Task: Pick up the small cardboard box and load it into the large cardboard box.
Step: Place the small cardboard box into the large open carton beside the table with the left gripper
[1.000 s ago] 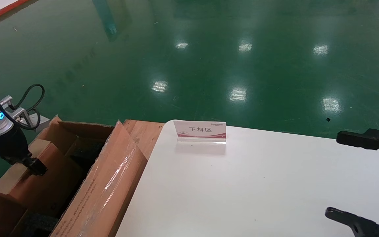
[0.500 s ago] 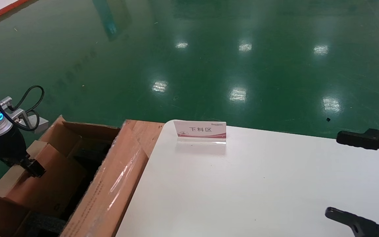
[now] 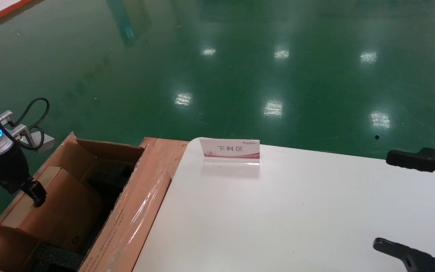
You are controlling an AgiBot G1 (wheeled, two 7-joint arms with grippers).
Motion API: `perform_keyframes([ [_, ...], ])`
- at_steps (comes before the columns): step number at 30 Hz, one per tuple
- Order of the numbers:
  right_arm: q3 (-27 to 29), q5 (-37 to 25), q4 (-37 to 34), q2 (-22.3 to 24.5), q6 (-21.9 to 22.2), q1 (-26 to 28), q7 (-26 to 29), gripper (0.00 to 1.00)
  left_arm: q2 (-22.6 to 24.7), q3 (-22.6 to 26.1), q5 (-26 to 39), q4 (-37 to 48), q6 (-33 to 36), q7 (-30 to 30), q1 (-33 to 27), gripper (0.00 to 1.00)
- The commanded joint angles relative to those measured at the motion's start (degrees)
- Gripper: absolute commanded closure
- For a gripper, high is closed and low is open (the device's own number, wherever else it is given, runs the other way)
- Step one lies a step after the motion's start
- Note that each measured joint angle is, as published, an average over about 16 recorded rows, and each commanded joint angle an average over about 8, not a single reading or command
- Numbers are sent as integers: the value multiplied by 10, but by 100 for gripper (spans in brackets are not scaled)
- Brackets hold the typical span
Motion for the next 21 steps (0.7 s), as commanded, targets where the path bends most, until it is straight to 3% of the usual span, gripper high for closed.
perform_keyframes([
  [1,0,0,0,0,0,0,0,0,0,0,0,0,0,0,0,0],
  [9,0,0,0,0,0,0,0,0,-1,-6,-10,-5,6,10,-9,0],
  [21,0,0,0,0,0,0,0,0,-39,-57,-77,-42,43,112,-103,0],
])
